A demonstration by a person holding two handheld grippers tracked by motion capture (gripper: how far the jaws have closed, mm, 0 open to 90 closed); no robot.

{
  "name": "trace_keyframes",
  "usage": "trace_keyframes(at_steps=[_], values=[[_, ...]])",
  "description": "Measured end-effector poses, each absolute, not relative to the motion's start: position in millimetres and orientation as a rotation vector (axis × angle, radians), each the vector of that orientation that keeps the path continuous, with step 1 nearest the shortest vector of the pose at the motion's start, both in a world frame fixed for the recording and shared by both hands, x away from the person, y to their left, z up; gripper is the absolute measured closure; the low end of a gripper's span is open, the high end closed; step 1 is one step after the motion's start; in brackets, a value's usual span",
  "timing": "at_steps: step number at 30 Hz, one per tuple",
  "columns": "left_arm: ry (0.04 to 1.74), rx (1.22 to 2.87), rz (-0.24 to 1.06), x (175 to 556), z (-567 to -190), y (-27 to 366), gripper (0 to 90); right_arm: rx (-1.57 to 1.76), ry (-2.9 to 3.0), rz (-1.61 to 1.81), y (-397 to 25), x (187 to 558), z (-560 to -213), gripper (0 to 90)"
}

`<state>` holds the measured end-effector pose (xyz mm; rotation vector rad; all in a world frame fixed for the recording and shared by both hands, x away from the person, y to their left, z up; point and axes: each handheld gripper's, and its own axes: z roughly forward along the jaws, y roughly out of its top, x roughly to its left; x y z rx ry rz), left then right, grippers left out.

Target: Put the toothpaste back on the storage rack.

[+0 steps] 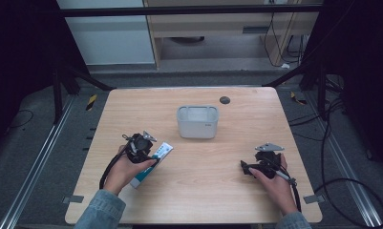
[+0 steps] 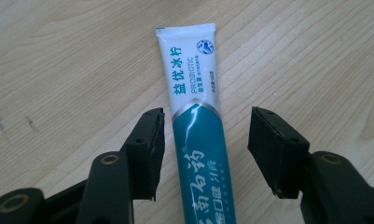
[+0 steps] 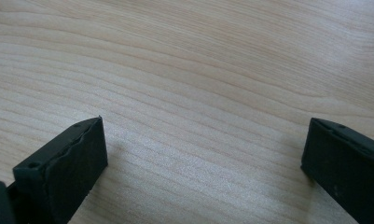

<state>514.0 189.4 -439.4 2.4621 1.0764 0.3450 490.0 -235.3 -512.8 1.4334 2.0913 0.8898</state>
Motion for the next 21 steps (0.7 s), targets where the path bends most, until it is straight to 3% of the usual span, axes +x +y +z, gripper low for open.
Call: trace_keyframes(at_steps=[21], values=[[1.121, 2.499, 0.321, 533, -460, 180, 55.3, 1.434, 2.092, 0.891, -235, 490, -513, 0.4]])
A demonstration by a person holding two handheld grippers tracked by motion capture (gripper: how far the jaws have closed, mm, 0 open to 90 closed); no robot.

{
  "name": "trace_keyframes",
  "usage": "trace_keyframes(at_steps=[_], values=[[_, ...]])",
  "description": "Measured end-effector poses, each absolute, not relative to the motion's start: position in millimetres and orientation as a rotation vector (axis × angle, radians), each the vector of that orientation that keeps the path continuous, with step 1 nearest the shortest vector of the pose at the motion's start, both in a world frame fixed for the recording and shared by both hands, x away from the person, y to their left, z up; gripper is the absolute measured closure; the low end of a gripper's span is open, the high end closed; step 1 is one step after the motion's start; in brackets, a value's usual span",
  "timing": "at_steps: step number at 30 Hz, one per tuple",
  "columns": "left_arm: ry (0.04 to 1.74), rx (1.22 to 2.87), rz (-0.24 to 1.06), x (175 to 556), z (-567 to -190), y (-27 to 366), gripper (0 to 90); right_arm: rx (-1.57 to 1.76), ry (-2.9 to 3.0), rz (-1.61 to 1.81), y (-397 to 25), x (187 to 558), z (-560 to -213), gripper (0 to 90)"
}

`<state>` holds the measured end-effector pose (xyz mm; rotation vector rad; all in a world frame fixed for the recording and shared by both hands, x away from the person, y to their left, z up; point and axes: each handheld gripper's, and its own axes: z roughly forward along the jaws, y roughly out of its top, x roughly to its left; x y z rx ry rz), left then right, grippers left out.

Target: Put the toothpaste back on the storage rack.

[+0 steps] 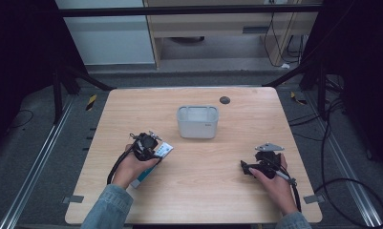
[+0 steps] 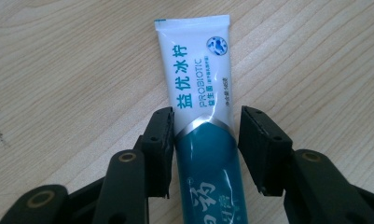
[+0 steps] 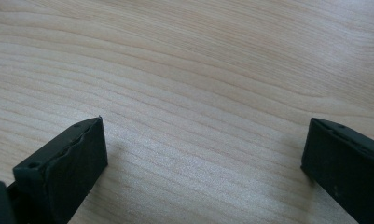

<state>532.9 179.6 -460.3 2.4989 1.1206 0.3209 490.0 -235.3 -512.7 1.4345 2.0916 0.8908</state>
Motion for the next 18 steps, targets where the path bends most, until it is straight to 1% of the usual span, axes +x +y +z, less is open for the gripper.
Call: trace_keyframes(at_steps=[18], values=[[1.139, 2.506, 0.308, 536.9, -465.1, 177.5, 53.8, 1.434, 2.092, 0.891, -235.3, 490.0, -512.7, 0.4]])
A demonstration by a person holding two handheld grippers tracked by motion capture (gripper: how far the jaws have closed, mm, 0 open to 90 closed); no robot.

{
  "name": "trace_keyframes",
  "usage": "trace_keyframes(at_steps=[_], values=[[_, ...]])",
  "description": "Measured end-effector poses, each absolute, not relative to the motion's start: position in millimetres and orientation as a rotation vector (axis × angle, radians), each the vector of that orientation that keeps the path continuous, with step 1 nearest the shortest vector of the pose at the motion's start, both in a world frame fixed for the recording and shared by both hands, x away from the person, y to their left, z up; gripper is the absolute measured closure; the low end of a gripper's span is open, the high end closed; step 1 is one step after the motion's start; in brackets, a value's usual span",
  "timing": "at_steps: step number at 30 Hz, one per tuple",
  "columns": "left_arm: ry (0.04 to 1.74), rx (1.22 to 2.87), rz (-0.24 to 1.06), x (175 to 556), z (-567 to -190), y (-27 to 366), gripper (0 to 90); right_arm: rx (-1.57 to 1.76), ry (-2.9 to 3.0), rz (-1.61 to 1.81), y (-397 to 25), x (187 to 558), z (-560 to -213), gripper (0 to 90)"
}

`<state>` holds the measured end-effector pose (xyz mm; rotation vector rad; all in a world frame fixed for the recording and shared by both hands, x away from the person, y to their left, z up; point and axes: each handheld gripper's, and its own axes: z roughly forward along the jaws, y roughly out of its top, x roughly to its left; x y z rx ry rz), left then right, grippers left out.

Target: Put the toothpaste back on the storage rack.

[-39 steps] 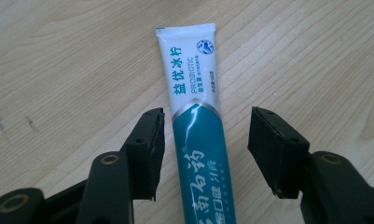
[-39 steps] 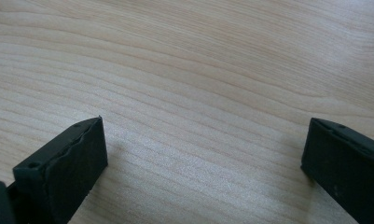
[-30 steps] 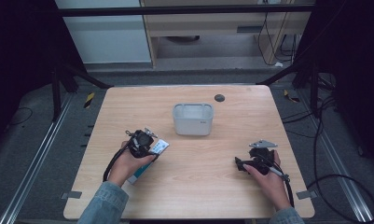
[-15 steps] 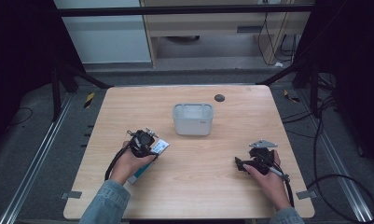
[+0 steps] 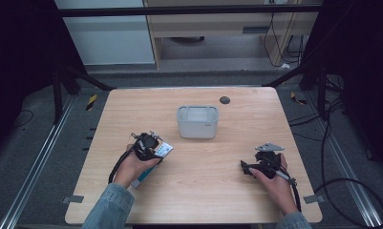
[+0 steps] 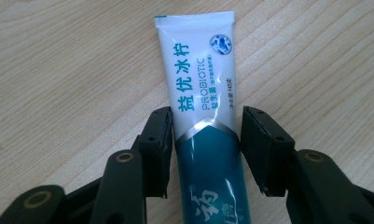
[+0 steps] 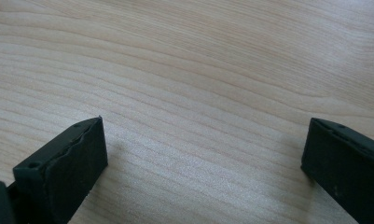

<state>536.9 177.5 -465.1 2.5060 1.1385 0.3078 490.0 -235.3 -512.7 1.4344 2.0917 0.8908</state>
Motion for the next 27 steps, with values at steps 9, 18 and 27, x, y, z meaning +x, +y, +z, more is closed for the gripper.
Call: trace_keyframes(at_steps=[9, 18, 27], values=[[1.133, 2.516, 0.294, 537, -469, 176, 55.4, 1.433, 2.092, 0.89, -235, 490, -513, 0.4], [1.105, 2.545, 0.296, 536, -468, 172, 61.6, 1.434, 2.092, 0.891, -235, 490, -513, 0.4], [1.072, 2.584, 0.333, 533, -465, 166, 70.7, 1.433, 2.092, 0.891, -235, 490, -513, 0.4]])
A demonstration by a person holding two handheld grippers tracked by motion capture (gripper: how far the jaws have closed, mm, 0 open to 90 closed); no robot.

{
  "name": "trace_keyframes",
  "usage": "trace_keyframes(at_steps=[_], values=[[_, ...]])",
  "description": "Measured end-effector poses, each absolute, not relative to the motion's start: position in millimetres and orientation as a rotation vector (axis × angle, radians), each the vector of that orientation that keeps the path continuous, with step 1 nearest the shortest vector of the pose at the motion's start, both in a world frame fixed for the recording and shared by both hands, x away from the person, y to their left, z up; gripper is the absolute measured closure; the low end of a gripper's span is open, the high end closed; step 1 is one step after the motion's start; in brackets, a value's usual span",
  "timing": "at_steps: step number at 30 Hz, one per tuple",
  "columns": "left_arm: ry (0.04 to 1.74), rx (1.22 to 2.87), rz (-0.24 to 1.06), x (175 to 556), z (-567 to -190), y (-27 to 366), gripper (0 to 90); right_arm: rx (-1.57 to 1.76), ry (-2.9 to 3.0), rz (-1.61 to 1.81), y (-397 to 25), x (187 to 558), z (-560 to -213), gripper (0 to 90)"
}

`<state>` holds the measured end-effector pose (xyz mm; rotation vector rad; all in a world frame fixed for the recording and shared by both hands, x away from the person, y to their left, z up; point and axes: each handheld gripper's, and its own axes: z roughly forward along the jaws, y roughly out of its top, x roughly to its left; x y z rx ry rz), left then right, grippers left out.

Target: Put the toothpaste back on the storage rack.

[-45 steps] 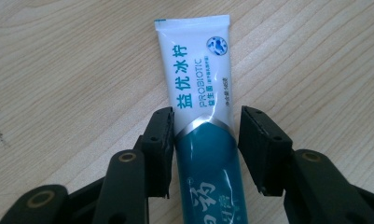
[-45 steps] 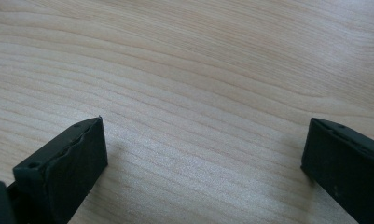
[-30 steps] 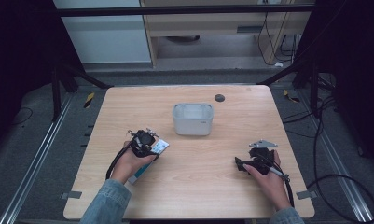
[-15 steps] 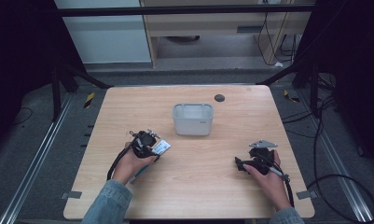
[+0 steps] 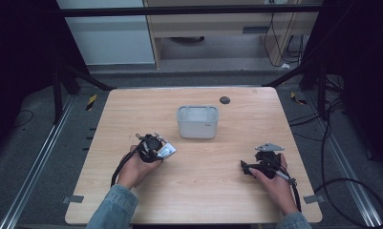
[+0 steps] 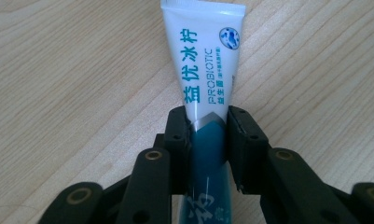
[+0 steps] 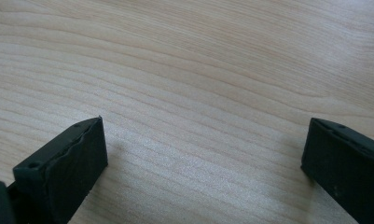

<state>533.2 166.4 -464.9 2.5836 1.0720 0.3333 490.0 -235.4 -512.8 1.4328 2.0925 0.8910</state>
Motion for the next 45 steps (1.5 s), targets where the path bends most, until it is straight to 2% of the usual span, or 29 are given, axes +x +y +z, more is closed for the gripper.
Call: trace_keyframes(at_steps=[6, 19, 30, 45], values=[[1.067, 2.572, 0.329, 532, -463, 168, 75.6, 1.434, 2.092, 0.891, -235, 490, -513, 0.4], [1.008, 2.56, 0.338, 523, -456, 171, 77.9, 1.433, 2.091, 0.89, -235, 490, -513, 0.4], [1.001, 2.412, 0.395, 517, -422, 179, 78.8, 1.434, 2.092, 0.89, -235, 490, -513, 0.4], [0.962, 2.291, 0.438, 515, -381, 178, 78.8, 1.432, 2.092, 0.889, -235, 490, -513, 0.4]])
